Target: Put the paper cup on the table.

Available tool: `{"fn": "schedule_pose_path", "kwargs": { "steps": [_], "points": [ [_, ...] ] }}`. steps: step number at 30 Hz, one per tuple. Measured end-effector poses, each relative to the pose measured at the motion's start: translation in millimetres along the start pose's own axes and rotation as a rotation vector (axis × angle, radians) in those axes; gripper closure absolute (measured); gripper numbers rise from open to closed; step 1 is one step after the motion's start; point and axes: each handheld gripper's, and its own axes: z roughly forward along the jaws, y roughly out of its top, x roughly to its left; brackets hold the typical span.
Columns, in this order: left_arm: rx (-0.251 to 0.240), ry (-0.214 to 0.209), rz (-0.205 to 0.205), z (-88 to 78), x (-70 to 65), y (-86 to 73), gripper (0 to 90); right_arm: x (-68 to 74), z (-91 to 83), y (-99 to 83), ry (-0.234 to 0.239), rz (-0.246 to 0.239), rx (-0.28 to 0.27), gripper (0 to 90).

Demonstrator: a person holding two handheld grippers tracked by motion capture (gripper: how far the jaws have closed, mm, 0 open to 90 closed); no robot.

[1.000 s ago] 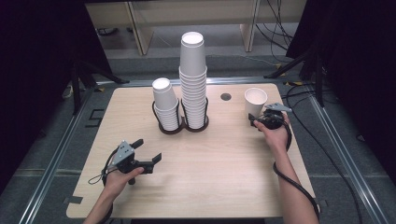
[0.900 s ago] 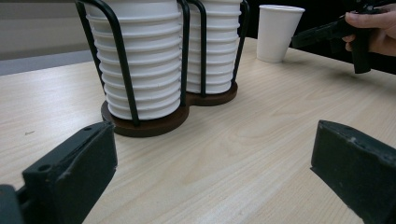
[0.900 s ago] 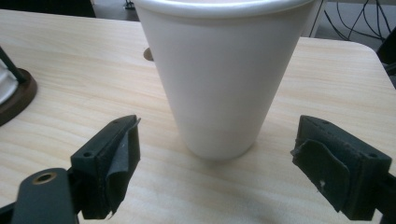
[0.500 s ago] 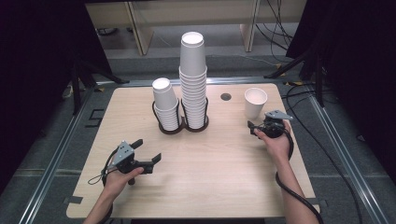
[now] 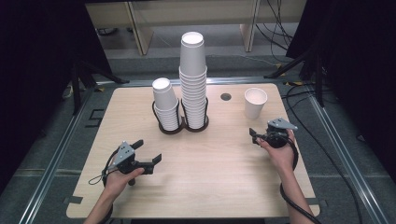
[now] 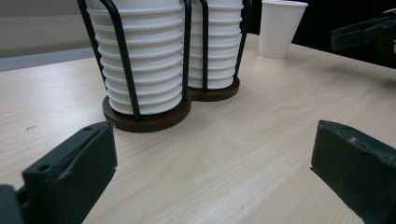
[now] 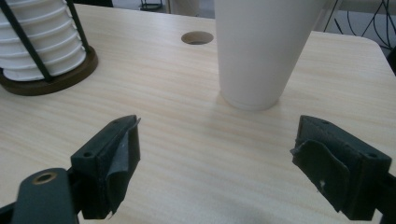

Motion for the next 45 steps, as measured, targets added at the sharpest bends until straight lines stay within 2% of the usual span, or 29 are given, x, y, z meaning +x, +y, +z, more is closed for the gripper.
{"fn": "schedule_pose_path", "kwargs": {
  "steps": [2, 3, 7, 8, 9, 10, 13, 15, 16, 17, 18, 19, 20, 22, 25, 26, 28, 32, 34, 35, 37, 38, 39, 40, 42, 43, 44, 45],
  "points": [
    [0.005, 0.010, -0.006, -1.2, -0.3, 0.2, 0.0, 2.0, -4.0, -2.9, -0.002, 0.009, 0.004, 15.3],
    [0.031, 0.023, -0.020, -3.5, -1.4, 0.5, 0.0, 3.2, -6.0, -4.7, 0.006, 0.016, 0.002, 15.3],
    [0.021, 0.016, -0.012, -2.7, -0.3, 0.1, 0.0, 6.3, -14.7, -9.6, 0.006, 0.014, -0.012, 15.3],
    [0.001, 0.001, -0.002, -0.7, 0.8, -0.2, 0.0, 6.7, -18.1, -10.3, 0.004, -0.007, -0.012, 15.3],
    [0.002, 0.002, -0.004, -0.7, 0.4, -0.3, 0.0, 9.6, -21.4, -11.3, 0.002, 0.023, -0.007, 15.3],
    [0.005, 0.002, 0.003, -0.9, 0.4, -0.1, 0.0, 9.5, -22.9, -11.9, 0.000, 0.010, -0.013, 15.3],
    [0.004, 0.001, 0.002, -0.8, 0.4, -0.4, 0.0, 13.6, -28.8, -14.5, 0.011, 0.023, -0.012, 15.3],
    [0.008, 0.002, -0.002, -1.0, -0.2, -0.8, 0.0, 14.4, -31.5, -16.1, 0.017, -0.002, -0.036, 15.3],
    [0.034, 0.017, -0.016, -3.1, -1.7, -0.7, 0.0, 16.0, -33.1, -17.0, 0.014, 0.006, -0.039, 15.3],
    [0.033, 0.015, -0.012, -3.0, -1.6, -0.7, 0.0, 19.5, -36.1, -17.9, 0.013, 0.046, -0.012, 15.3],
    [0.021, 0.009, -0.006, -2.2, -0.8, -0.8, 0.0, 17.5, -35.8, -18.5, 0.018, -0.002, -0.033, 15.3],
    [0.003, -0.002, -0.003, -0.8, 0.1, -1.1, 0.0, 18.3, -37.7, -19.7, 0.018, -0.004, -0.036, 15.3],
    [0.005, 0.001, -0.004, -1.3, 0.2, -1.1, 0.0, 18.2, -38.9, -20.3, 0.024, -0.010, -0.038, 15.3],
    [0.006, 0.002, 0.001, -1.6, 0.9, -1.1, 0.0, 20.7, -42.6, -21.6, 0.024, 0.005, -0.028, 15.4],
    [0.007, 0.000, 0.004, -1.4, 1.0, -1.5, 0.0, 22.2, -47.0, -23.7, 0.025, -0.017, -0.049, 15.4],
    [0.036, 0.018, -0.012, -3.8, -0.9, -1.4, 0.0, 24.2, -49.3, -24.0, 0.029, 0.003, -0.037, 15.3],
    [0.037, 0.017, -0.009, -3.7, -0.9, -1.4, 0.0, 25.0, -51.9, -25.6, 0.028, -0.016, -0.055, 15.4],
    [0.035, 0.018, -0.014, -3.8, -1.3, -2.0, 0.0, 27.1, -58.6, -28.8, 0.033, -0.023, -0.046, 15.3],
    [0.024, 0.011, -0.008, -2.6, -1.1, -2.7, 0.0, 28.0, -61.1, -30.4, 0.030, -0.018, -0.053, 15.4],
    [0.040, 0.018, -0.013, -3.8, -1.8, -2.7, 0.0, 29.0, -63.0, -31.7, 0.032, -0.012, -0.054, 15.4],
    [0.038, 0.016, -0.012, -3.7, -2.1, -3.0, 0.0, 29.9, -63.3, -34.4, 0.034, -0.022, -0.074, 15.3],
    [0.038, 0.017, -0.013, -3.8, -2.2, -3.1, 0.0, 29.8, -64.9, -36.3, 0.030, -0.029, -0.061, 15.4],
    [0.039, 0.020, -0.014, -4.1, -2.6, -3.3, 0.0, 31.0, -65.3, -37.8, 0.044, -0.010, -0.052, 15.4],
    [0.038, 0.022, -0.016, -4.3, -2.8, -3.5, 0.0, 31.3, -65.4, -39.7, 0.039, -0.016, -0.079, 15.4],
    [0.036, 0.026, -0.017, -5.0, -3.4, -4.1, 0.0, 32.8, -67.5, -41.7, 0.044, -0.016, -0.071, 15.3],
    [0.038, 0.026, -0.009, -5.5, -3.2, -4.4, 0.0, 33.9, -66.9, -42.6, 0.045, -0.020, -0.088, 15.3],
    [0.015, 0.016, -0.004, -3.9, -2.6, -5.7, 0.0, 33.9, -68.7, -42.8, 0.044, -0.024, -0.080, 15.4],
    [0.038, 0.031, -0.012, -6.2, -3.9, -5.7, 0.0, 34.7, -68.9, -43.0, 0.041, -0.013, -0.110, 15.3]
  ]
}}
